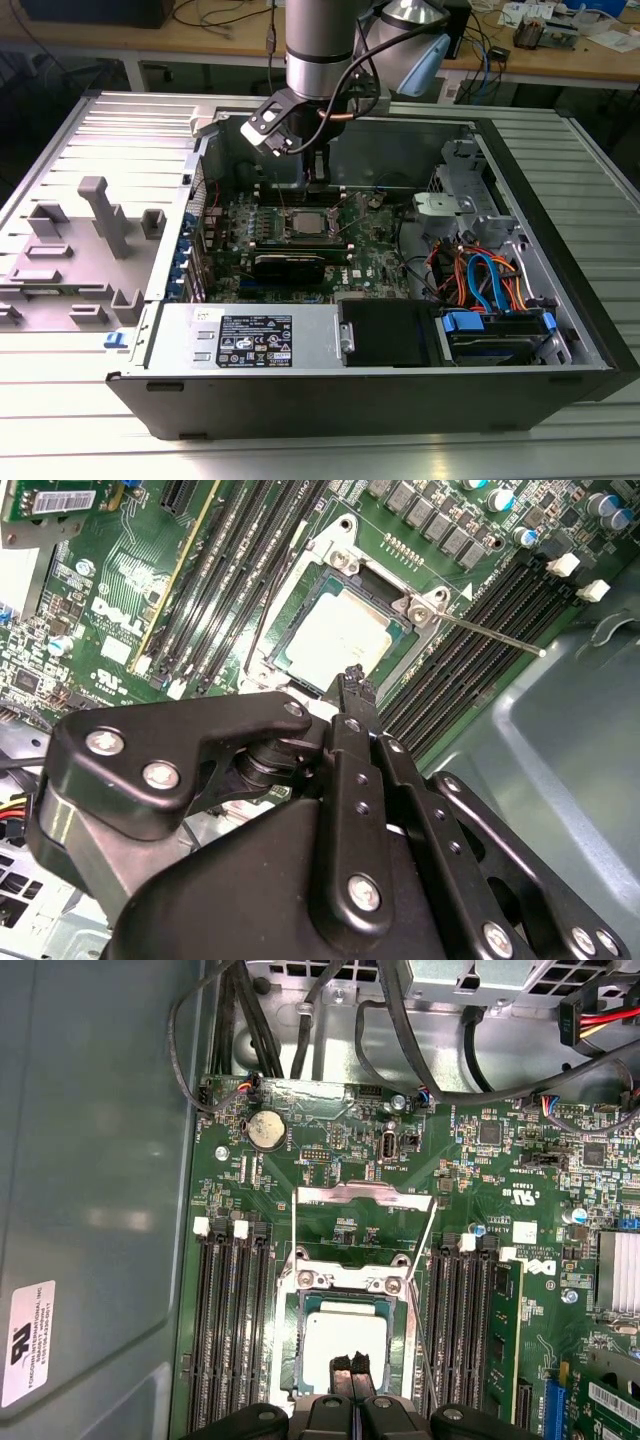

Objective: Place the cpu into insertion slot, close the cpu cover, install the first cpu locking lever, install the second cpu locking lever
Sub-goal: 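Close the cpu cover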

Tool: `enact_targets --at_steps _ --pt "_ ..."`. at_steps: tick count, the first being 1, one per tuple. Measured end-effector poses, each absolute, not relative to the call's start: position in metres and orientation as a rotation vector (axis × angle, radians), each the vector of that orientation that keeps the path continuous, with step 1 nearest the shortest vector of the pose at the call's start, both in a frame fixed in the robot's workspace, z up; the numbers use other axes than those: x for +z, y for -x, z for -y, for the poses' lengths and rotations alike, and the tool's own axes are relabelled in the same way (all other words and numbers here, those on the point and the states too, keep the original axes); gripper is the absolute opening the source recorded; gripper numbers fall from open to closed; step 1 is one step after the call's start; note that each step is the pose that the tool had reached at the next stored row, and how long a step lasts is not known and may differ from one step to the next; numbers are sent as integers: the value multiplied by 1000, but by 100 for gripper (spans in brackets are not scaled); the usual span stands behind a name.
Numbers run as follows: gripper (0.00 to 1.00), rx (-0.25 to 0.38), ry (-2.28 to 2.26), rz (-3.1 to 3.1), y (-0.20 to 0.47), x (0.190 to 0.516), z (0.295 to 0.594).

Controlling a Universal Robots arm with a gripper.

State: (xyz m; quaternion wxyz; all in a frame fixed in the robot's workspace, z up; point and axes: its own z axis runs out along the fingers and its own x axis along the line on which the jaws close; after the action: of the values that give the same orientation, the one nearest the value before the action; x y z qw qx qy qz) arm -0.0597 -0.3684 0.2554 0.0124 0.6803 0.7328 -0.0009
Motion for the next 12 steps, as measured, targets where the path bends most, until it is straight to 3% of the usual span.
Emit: enact_targets --at_steps 12 --pt "11 -3 -2120 -2285 59 259 368"
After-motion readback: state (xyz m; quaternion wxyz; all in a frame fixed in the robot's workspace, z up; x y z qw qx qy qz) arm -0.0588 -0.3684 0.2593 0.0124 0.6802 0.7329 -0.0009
